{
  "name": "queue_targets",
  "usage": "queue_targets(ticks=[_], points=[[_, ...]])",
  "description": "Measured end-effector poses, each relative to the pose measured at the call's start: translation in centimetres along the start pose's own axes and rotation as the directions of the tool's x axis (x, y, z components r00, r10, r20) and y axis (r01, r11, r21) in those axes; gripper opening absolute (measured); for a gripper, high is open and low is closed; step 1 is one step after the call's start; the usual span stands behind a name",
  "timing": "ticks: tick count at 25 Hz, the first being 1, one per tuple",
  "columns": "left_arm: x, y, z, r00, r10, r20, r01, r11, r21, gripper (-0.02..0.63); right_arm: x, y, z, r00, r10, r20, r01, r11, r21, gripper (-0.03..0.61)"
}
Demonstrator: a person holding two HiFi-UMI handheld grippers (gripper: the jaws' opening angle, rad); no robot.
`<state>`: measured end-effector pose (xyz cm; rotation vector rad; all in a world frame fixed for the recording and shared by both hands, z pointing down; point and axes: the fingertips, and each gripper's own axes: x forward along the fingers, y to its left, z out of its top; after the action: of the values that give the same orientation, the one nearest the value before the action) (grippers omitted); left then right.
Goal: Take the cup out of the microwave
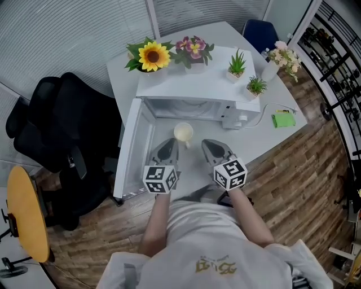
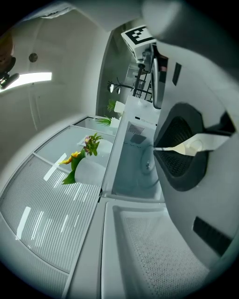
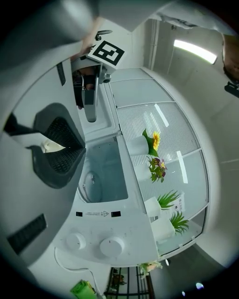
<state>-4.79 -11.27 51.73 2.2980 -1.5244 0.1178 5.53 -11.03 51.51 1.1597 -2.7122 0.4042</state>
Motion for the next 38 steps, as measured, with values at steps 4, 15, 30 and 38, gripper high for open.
queue_targets(ticks=[4, 15, 30, 38], points=[[0.1, 0.6, 0.0, 1.0, 0.021, -0.003, -0.021, 1.0, 0.003, 0.016, 0.3, -0.1, 0.2, 1.0, -0.025, -0.015, 0.024, 0.996, -0.087, 0.011], [0.2, 1.3, -0.6, 0.998, 0.051, -0.023, -0.052, 0.999, -0.013, 0.012, 0.5, 0.3, -0.5, 0.999, -0.027, -0.047, 0.021, 0.991, -0.13, 0.011], [0.0, 1.1, -1.0, 0.998, 0.05, -0.025, -0.051, 0.998, -0.024, 0.012, 0.0, -0.1, -0.8, 0.998, -0.039, -0.05, 0.032, 0.992, -0.126, 0.011], [0.2, 1.1, -1.4, 0.998, 0.048, -0.037, -0.049, 0.999, -0.016, 0.012, -0.2, -0.1, -1.0, 0.998, -0.036, -0.041, 0.031, 0.991, -0.129, 0.011]])
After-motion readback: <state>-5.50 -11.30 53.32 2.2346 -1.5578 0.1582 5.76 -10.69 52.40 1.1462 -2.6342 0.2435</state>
